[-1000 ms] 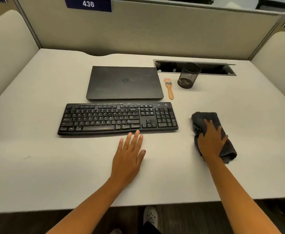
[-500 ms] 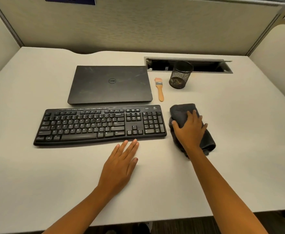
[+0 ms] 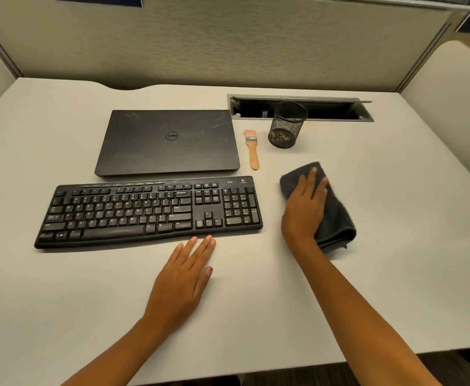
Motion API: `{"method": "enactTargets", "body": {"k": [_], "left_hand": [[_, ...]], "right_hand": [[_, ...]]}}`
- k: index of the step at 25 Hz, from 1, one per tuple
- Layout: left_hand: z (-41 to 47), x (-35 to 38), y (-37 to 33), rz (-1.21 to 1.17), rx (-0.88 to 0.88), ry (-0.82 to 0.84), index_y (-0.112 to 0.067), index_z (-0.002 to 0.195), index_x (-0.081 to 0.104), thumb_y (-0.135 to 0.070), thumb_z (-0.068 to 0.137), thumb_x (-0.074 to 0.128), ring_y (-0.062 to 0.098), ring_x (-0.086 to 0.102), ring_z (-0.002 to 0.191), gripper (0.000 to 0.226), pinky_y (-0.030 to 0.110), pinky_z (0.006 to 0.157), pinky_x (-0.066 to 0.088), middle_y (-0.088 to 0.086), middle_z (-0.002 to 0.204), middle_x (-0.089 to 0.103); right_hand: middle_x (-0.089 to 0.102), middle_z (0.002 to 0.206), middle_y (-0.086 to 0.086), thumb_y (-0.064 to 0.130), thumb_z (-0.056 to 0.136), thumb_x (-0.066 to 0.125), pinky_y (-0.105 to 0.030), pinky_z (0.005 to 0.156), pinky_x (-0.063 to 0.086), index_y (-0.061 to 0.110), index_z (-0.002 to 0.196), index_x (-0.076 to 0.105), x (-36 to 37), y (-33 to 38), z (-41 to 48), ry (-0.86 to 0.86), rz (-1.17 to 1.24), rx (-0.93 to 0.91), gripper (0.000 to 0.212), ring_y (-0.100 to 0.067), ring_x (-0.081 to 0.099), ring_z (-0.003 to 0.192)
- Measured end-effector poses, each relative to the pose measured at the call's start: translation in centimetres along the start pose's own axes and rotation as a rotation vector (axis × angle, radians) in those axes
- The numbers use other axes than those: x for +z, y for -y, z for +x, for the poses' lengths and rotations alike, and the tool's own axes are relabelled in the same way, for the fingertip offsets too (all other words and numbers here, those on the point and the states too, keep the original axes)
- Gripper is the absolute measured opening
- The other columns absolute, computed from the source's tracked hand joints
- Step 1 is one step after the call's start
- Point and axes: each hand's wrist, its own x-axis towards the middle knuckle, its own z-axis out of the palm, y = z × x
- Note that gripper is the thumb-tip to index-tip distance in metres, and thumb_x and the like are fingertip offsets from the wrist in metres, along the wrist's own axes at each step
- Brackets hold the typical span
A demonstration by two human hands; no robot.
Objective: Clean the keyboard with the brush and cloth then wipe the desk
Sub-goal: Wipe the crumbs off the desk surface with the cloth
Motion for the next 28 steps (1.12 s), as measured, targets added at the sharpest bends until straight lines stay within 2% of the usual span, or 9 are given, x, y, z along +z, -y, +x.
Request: {"method": "enactTargets", "body": {"k": [3, 5, 8, 12, 18, 21, 25, 27, 28], "left_hand": [[0.0, 0.0, 0.0, 0.006, -0.005, 0.000, -0.023, 0.154, 0.025, -0.042, 0.106, 0.012, 0.010, 0.014, 0.149, 0.054, 0.031, 0.121, 0.011, -0.011, 0.160, 0.024], [0.0, 0.0, 0.0, 0.007, -0.003, -0.001, -0.023, 0.154, 0.025, -0.041, 0.106, 0.012, 0.010, 0.014, 0.149, 0.053, 0.031, 0.121, 0.011, -0.011, 0.160, 0.024], [-0.1, -0.1, 0.0, 0.008, 0.000, 0.000, -0.022, 0.154, 0.026, -0.040, 0.106, 0.014, 0.011, 0.015, 0.149, 0.053, 0.032, 0.121, 0.011, -0.010, 0.160, 0.025], [-0.1, -0.1, -0.1, 0.013, -0.002, 0.000, -0.022, 0.154, 0.026, -0.041, 0.106, 0.015, 0.011, 0.016, 0.149, 0.053, 0.031, 0.121, 0.011, -0.010, 0.160, 0.024], [0.0, 0.0, 0.0, 0.017, -0.001, 0.005, -0.023, 0.155, 0.023, -0.041, 0.106, 0.018, 0.011, 0.014, 0.150, 0.053, 0.032, 0.121, 0.011, -0.010, 0.160, 0.022], [0.0, -0.1, 0.0, 0.013, -0.004, 0.009, -0.024, 0.155, 0.023, -0.041, 0.105, 0.019, 0.011, 0.013, 0.150, 0.053, 0.032, 0.121, 0.012, -0.011, 0.160, 0.022], [0.1, -0.1, 0.0, 0.007, -0.008, 0.019, -0.024, 0.155, 0.022, -0.042, 0.106, 0.016, 0.011, 0.013, 0.149, 0.053, 0.033, 0.121, 0.012, -0.012, 0.160, 0.021], [0.0, -0.1, -0.1, 0.005, -0.012, 0.025, -0.025, 0.155, 0.022, -0.042, 0.106, 0.016, 0.010, 0.013, 0.150, 0.053, 0.033, 0.121, 0.012, -0.012, 0.161, 0.021], [0.0, -0.1, -0.1, 0.008, -0.012, 0.028, -0.025, 0.155, 0.021, -0.042, 0.106, 0.015, 0.010, 0.013, 0.150, 0.053, 0.033, 0.121, 0.012, -0.012, 0.161, 0.020]], "right_hand": [[-0.008, 0.161, -0.012, 0.020, 0.089, 0.059, -0.056, 0.117, 0.001, 0.007, 0.153, 0.007, 0.6, 0.7, -0.4, 0.221, 0.111, -0.015, 0.084, -0.040, -0.006, 0.146], [-0.011, 0.161, -0.009, 0.039, 0.095, 0.049, -0.058, 0.115, -0.004, 0.013, 0.153, 0.006, -0.3, 0.6, 0.4, 0.277, 0.235, 0.013, 0.077, -0.037, -0.010, 0.146], [-0.011, 0.161, -0.003, 0.047, 0.100, 0.033, -0.064, 0.112, -0.006, 0.025, 0.154, 0.008, -0.6, -0.6, 1.6, 0.187, 0.187, -0.044, 0.063, -0.037, -0.011, 0.146], [-0.017, 0.160, 0.003, 0.055, 0.098, 0.024, -0.074, 0.106, -0.002, 0.036, 0.152, -0.005, 1.7, -1.0, 0.9, 0.213, 0.043, -0.068, 0.064, -0.038, -0.014, 0.145], [-0.016, 0.161, 0.002, 0.065, 0.094, 0.026, -0.076, 0.104, 0.000, 0.036, 0.152, -0.005, 2.4, -0.4, 2.6, 0.229, 0.022, -0.053, 0.072, -0.040, -0.012, 0.145], [-0.010, 0.162, -0.001, 0.066, 0.093, 0.025, -0.073, 0.107, -0.003, 0.032, 0.153, 0.007, 2.0, -0.3, 2.6, 0.227, 0.042, -0.026, 0.072, -0.040, -0.012, 0.145], [0.033, 0.152, -0.013, 0.045, 0.094, 0.045, -0.061, 0.112, -0.004, 0.016, 0.130, 0.053, 0.9, 1.2, 4.3, -0.135, 0.248, -0.096, 0.047, -0.043, 0.012, 0.144], [0.048, 0.135, -0.017, 0.027, 0.090, 0.055, -0.052, 0.113, 0.022, 0.009, 0.117, 0.059, 0.8, 2.8, 6.4, -0.240, 0.386, -0.174, 0.032, -0.039, 0.042, 0.129], [0.049, 0.129, -0.018, 0.019, 0.089, 0.057, -0.042, 0.104, 0.040, 0.005, 0.115, 0.059, 0.9, 3.8, 7.7, -0.210, 0.448, -0.188, 0.029, -0.035, 0.052, 0.115]]}}
